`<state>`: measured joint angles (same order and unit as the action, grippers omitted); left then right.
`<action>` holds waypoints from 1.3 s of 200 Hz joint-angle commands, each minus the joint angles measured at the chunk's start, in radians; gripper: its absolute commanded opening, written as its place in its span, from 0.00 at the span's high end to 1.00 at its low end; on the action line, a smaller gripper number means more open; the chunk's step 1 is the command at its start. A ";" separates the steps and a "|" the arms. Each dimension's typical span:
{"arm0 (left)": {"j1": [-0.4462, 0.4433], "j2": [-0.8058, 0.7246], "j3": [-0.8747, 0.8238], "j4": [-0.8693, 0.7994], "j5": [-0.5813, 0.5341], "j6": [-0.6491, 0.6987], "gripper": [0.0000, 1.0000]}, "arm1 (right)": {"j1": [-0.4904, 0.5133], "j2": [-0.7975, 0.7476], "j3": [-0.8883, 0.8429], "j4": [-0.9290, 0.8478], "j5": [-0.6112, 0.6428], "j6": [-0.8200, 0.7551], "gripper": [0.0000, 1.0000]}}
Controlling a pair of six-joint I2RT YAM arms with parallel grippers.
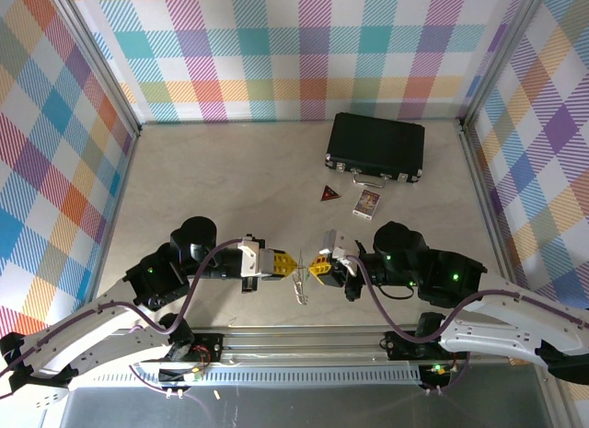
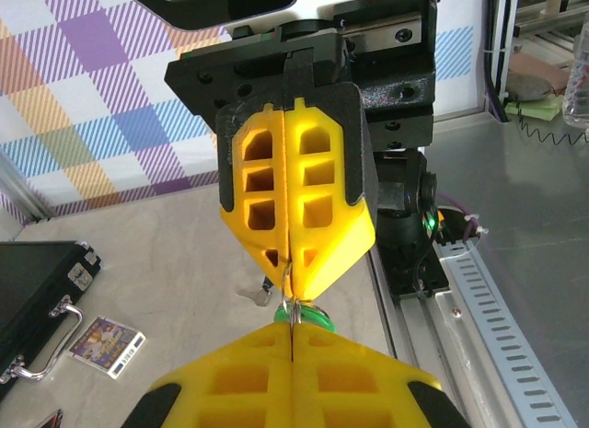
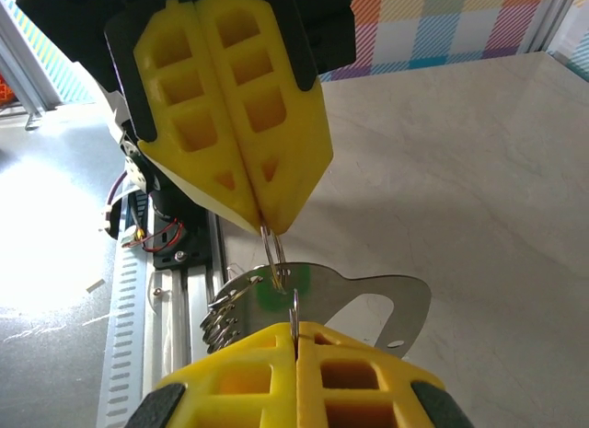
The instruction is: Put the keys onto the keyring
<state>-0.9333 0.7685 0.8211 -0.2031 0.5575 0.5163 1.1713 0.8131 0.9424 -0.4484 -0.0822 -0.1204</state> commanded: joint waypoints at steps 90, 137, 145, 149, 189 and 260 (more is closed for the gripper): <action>0.007 -0.031 -0.016 0.074 -0.045 -0.014 1.00 | 0.009 -0.014 -0.006 0.022 0.006 -0.007 1.00; 0.007 -0.026 -0.016 0.077 -0.048 -0.018 1.00 | 0.014 -0.013 -0.002 0.023 0.012 -0.013 1.00; 0.007 -0.025 -0.015 0.077 -0.046 -0.018 1.00 | 0.014 -0.012 -0.002 0.029 0.014 -0.015 1.00; 0.006 -0.025 -0.014 0.076 -0.046 -0.018 1.00 | 0.014 -0.012 -0.003 0.032 0.015 -0.015 1.00; 0.007 -0.020 -0.012 0.072 -0.043 -0.016 1.00 | 0.014 -0.002 -0.001 0.050 0.020 -0.024 1.00; 0.007 -0.015 -0.009 0.066 -0.039 -0.016 1.00 | 0.014 0.004 0.005 0.072 0.045 -0.035 1.00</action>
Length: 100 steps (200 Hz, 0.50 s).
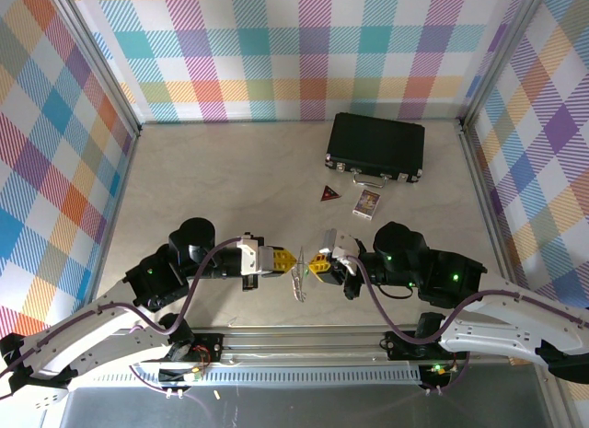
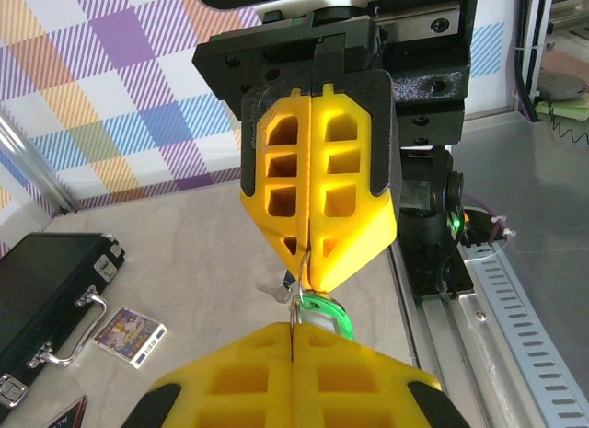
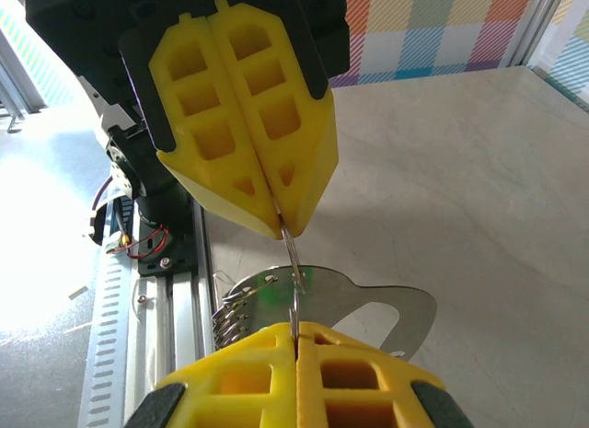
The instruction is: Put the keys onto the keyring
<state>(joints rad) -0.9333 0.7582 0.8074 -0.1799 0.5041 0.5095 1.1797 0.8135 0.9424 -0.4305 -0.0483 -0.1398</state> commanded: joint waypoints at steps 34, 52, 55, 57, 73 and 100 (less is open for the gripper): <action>0.007 -0.007 0.005 0.042 0.018 -0.010 1.00 | 0.006 0.007 0.003 0.060 0.018 -0.018 1.00; 0.006 -0.007 0.004 0.040 0.019 -0.009 1.00 | 0.006 0.011 0.003 0.065 0.018 -0.021 1.00; 0.006 -0.007 0.004 0.040 0.019 -0.009 1.00 | 0.006 0.012 0.001 0.067 0.019 -0.021 1.00; 0.005 -0.007 0.005 0.040 0.019 -0.011 1.00 | 0.006 0.011 0.001 0.068 0.019 -0.021 1.00; 0.005 -0.008 0.004 0.038 0.017 -0.010 1.00 | 0.006 0.015 0.001 0.073 0.023 -0.025 1.00; 0.005 -0.010 0.004 0.036 0.014 -0.008 1.00 | 0.006 0.011 -0.004 0.072 0.031 -0.026 1.00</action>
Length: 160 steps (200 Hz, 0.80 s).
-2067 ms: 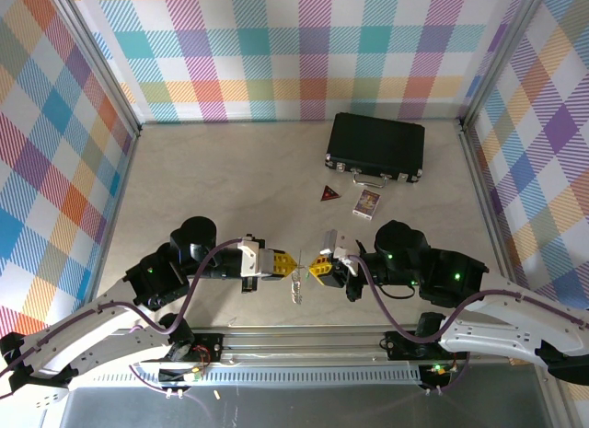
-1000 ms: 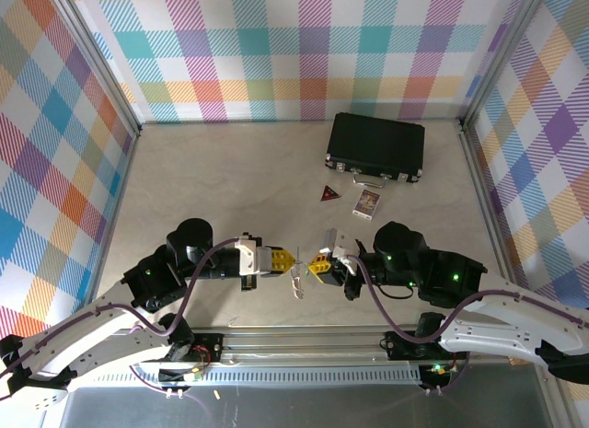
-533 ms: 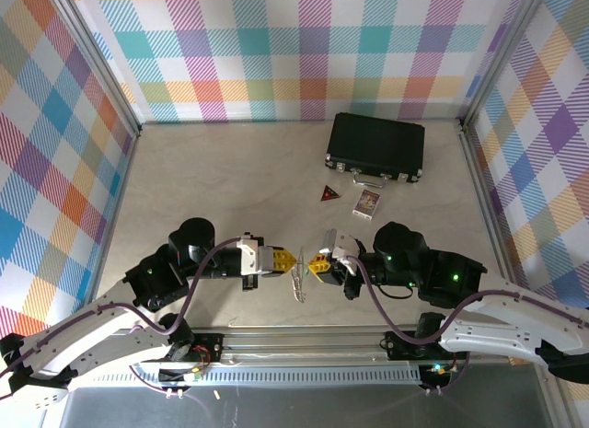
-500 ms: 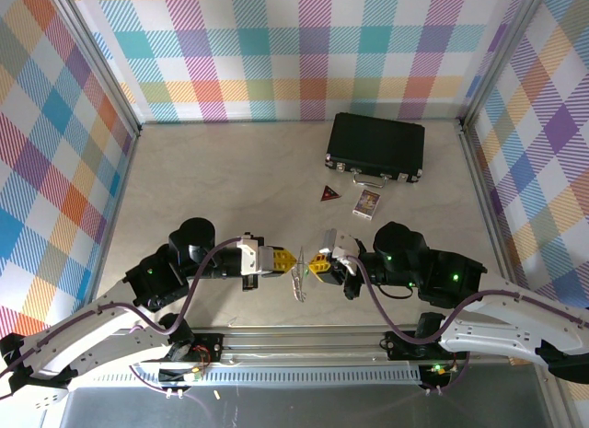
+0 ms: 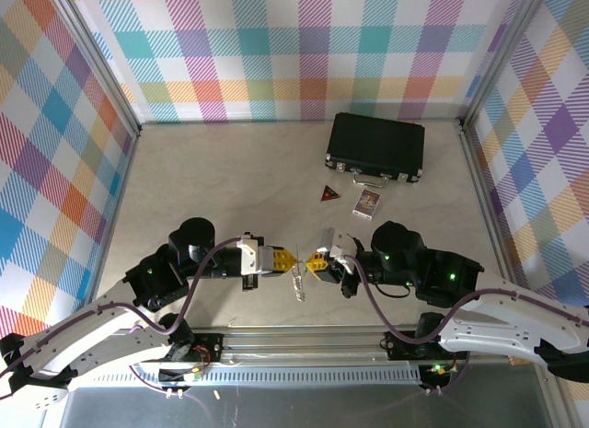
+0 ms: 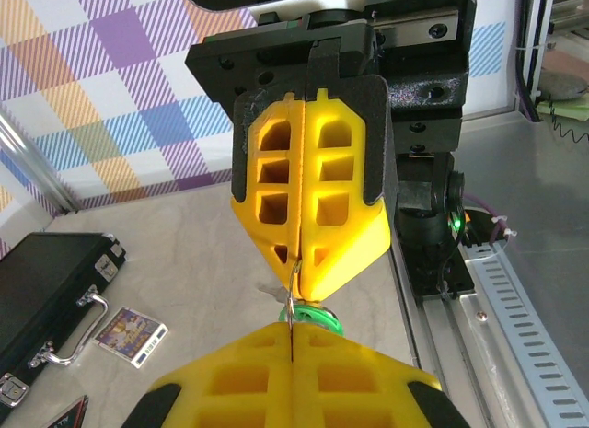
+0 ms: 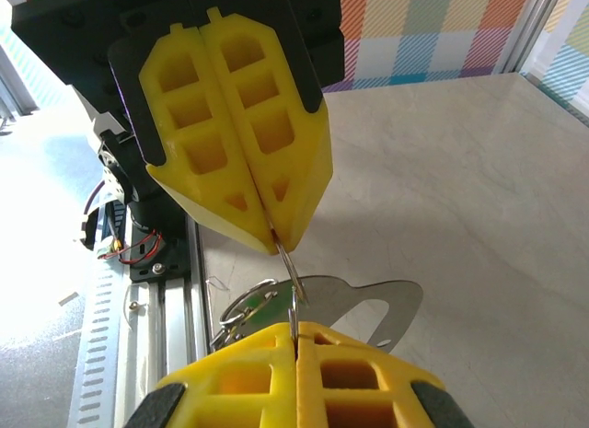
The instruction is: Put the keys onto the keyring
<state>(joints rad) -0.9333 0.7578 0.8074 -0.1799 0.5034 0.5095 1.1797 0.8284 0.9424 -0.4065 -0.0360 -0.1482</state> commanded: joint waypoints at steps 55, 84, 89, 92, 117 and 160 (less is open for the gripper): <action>0.002 -0.011 0.006 0.032 0.009 -0.008 1.00 | 0.006 -0.029 -0.007 0.025 0.037 -0.019 1.00; 0.001 -0.011 0.004 0.032 0.008 -0.009 1.00 | 0.006 -0.038 -0.011 0.017 0.042 -0.019 1.00; 0.001 -0.012 0.004 0.033 0.007 -0.008 1.00 | 0.006 -0.038 -0.011 0.018 0.042 -0.019 1.00; 0.000 -0.010 0.005 0.033 0.008 -0.008 1.00 | 0.006 -0.037 -0.011 0.017 0.041 -0.020 1.00; -0.002 -0.009 0.006 0.031 0.009 -0.008 1.00 | 0.006 -0.028 -0.014 0.030 0.036 -0.022 1.00; -0.002 -0.012 0.004 0.030 0.004 -0.008 1.00 | 0.006 -0.022 -0.017 0.028 0.006 -0.024 1.00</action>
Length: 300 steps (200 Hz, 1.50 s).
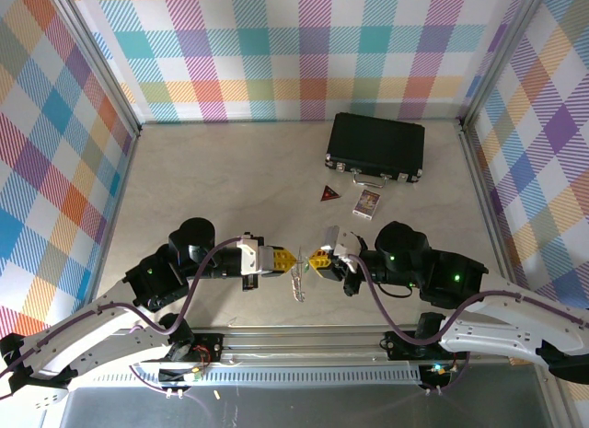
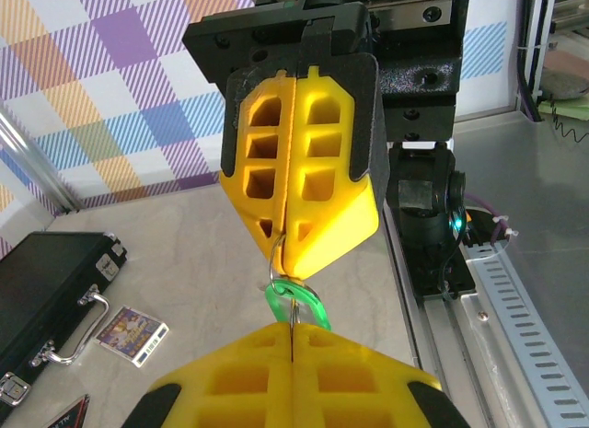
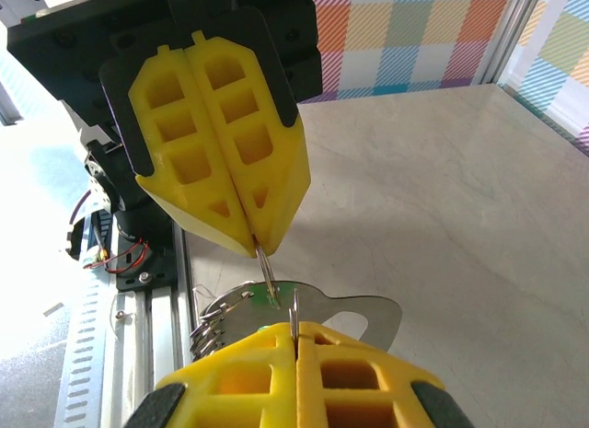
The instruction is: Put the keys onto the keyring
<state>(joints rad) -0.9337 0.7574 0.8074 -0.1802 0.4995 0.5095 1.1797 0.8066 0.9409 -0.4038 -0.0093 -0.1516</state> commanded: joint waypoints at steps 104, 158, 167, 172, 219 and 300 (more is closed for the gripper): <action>-0.003 -0.012 0.006 0.026 0.005 -0.008 1.00 | 0.008 -0.017 -0.024 0.013 -0.032 -0.034 1.00; -0.005 -0.013 0.004 0.026 0.004 -0.008 1.00 | 0.008 -0.007 -0.025 0.030 -0.035 -0.039 1.00; -0.004 -0.013 0.004 0.027 0.004 -0.009 1.00 | 0.008 -0.006 -0.024 0.034 -0.035 -0.039 1.00; -0.004 -0.013 0.004 0.027 0.004 -0.008 1.00 | 0.008 -0.007 -0.025 0.037 -0.036 -0.039 1.00; -0.005 -0.015 0.007 0.024 0.002 -0.009 1.00 | 0.008 0.000 -0.025 0.043 -0.041 -0.040 1.00; -0.007 -0.013 0.005 0.023 -0.004 -0.006 1.00 | 0.008 -0.011 -0.030 0.033 -0.038 -0.040 1.00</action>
<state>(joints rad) -0.9352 0.7570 0.8074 -0.1806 0.4953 0.5095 1.1797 0.8085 0.9234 -0.3965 -0.0341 -0.1738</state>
